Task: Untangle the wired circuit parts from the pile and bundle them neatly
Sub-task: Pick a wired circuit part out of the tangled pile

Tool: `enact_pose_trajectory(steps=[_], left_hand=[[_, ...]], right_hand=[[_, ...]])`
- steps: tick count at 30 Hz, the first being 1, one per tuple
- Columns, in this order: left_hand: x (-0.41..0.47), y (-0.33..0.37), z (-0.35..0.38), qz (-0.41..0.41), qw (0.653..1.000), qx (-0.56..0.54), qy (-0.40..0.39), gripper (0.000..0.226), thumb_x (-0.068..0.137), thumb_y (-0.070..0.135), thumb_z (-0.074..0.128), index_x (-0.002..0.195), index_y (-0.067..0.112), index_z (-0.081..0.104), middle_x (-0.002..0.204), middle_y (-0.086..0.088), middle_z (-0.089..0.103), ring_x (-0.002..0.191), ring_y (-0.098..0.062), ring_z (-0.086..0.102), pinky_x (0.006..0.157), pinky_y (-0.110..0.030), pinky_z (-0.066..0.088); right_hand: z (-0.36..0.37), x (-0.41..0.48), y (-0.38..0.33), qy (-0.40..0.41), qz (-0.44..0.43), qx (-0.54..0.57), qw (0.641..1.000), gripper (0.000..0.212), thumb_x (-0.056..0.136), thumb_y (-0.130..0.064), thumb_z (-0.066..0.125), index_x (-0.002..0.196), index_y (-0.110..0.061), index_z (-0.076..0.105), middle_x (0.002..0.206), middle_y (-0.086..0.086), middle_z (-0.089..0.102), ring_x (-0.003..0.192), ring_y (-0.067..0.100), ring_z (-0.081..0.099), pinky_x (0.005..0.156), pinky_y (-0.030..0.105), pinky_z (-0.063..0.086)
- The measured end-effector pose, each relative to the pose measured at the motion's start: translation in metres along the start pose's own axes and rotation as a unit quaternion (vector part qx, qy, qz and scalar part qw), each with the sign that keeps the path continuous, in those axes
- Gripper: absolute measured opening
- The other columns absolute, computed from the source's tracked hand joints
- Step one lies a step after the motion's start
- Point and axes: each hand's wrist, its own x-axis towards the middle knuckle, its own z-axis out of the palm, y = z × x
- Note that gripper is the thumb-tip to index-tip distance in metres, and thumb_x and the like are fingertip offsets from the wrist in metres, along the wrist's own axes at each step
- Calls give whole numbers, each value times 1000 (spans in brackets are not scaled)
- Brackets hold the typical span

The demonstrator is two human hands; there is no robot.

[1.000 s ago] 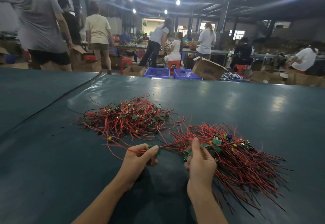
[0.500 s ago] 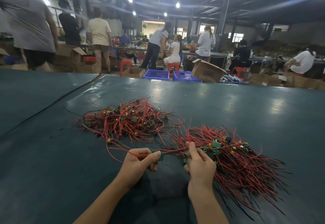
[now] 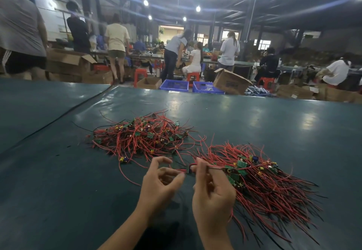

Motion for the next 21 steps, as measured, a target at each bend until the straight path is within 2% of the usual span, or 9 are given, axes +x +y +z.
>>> enact_pose_trajectory(steps=[1,3,5,6,9,13,16,18,21], left_hand=[[-1,1,1,23,999,1,-31,39,76,20,78,106,22,53,83,-2,75,73,-19,71,69,-30,58],[-3,1,3,76,995,29,-50,40,76,27,75,109,24,54,84,6,74,72,-11,71,65,-22,56],[-1,-2,0,123,988,86,-21,25,81,29,72,103,24,61,84,10,73,73,-6,69,64,-20,53],[0,-3,-1,119,989,84,-15,14,84,28,70,94,20,65,81,5,72,72,-9,69,65,-26,54],[1,-1,-2,38,997,-61,7,23,90,20,65,78,1,65,73,-15,67,67,-30,62,62,-39,52],[13,8,-9,-31,969,-207,132,22,88,21,61,74,16,77,77,-6,75,69,-17,72,58,-20,56],[16,13,-17,-133,915,-366,104,23,77,28,63,78,9,75,73,-8,73,59,-14,69,51,-19,55],[14,15,-16,-151,919,-359,60,27,76,31,63,80,6,74,70,-10,71,56,-13,67,50,-19,55],[10,14,-10,-153,933,-324,-10,27,80,31,61,75,12,78,74,-11,72,61,-14,68,56,-20,56]], right_hand=[[2,-3,0,-31,-32,3,999,13,95,-29,58,85,-30,66,70,-16,62,55,-3,56,47,10,40],[7,-11,-1,-96,-43,33,994,14,96,-26,60,91,-22,72,79,-13,67,64,-2,62,52,15,47],[13,-19,2,-147,-26,50,988,18,95,-27,62,96,-15,76,81,-10,68,64,0,60,55,18,48],[14,-22,3,-164,-21,48,985,19,94,-27,64,100,-13,77,80,-11,66,65,-2,58,58,15,46],[15,-24,5,-207,4,38,978,23,91,-30,69,107,-14,75,86,-17,65,61,-3,55,57,11,43],[11,-20,5,-212,149,6,966,31,90,-52,60,80,-26,74,67,-13,64,54,6,55,50,17,40],[10,-14,4,-207,306,50,928,53,81,-63,53,53,-19,57,44,-10,44,42,3,36,46,16,30],[10,-9,4,-178,366,84,909,49,80,-60,54,51,-21,56,44,-12,40,44,3,34,47,16,31],[11,-6,4,-164,381,130,901,32,84,-49,58,62,-29,71,54,-10,58,51,1,47,53,19,42]])
